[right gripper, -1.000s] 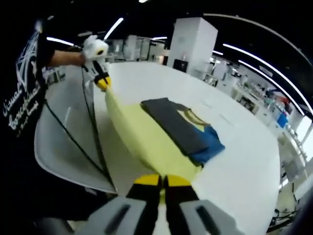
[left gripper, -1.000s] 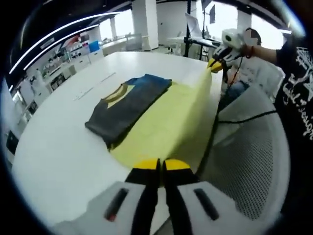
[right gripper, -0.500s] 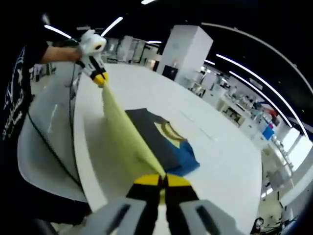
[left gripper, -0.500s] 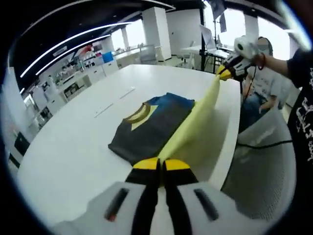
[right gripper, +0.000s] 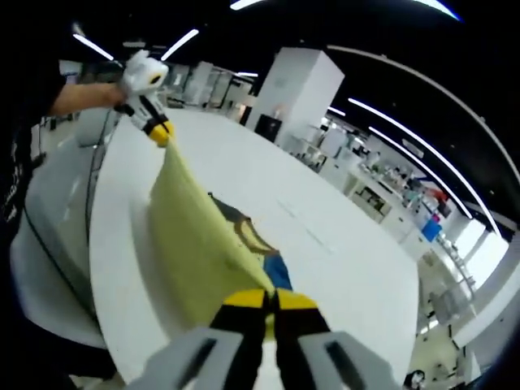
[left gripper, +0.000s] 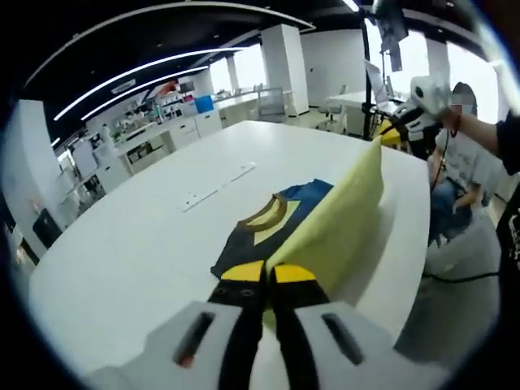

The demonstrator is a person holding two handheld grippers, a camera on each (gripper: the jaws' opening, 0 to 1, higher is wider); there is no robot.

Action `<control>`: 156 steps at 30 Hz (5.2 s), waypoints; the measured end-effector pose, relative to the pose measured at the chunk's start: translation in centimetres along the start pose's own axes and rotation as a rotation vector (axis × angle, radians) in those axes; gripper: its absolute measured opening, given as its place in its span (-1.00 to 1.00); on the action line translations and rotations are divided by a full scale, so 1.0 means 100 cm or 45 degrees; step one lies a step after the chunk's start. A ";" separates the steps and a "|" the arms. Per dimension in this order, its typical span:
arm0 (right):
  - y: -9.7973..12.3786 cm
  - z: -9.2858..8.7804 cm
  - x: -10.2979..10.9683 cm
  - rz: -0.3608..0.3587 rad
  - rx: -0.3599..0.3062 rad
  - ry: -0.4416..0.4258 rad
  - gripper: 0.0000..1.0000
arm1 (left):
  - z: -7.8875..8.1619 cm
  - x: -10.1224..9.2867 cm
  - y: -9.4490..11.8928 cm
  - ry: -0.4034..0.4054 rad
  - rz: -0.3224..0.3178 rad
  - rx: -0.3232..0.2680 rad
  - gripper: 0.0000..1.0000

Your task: Fold the garment on the visible template until the final outline fits inside the template.

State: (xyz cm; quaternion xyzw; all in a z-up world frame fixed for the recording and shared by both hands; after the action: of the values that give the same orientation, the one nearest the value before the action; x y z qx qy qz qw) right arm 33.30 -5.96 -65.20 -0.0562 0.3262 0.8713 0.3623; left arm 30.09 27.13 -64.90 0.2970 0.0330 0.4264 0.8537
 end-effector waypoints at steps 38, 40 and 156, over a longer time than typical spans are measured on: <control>-0.134 -0.026 -0.038 -0.115 0.285 0.137 -1.00 | -0.042 0.072 -0.121 0.133 0.144 0.151 -1.00; -0.143 -0.032 -0.040 -0.117 0.307 0.131 -1.00 | -0.045 0.075 -0.127 0.135 0.142 0.156 -1.00; -0.069 -0.108 0.032 0.237 0.164 -0.636 0.00 | -0.125 0.000 -0.066 0.275 -0.122 0.008 0.12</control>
State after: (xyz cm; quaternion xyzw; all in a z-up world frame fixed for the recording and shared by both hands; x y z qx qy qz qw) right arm 34.04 -6.99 -78.34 0.2139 0.2853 0.8652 0.3526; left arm 30.84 30.10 -78.69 0.2501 0.1402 0.4144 0.8638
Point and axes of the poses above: the point that each gripper's makers call its tool centre point, and the gripper's own axes: y roughly backward along the fingers, x roughly to its left, z roughly out of its top, the point moved 4 cm from there along y, roughly backward along the fingers, and after that the axes turned 4 degrees about -y, right-handed, at the moved point
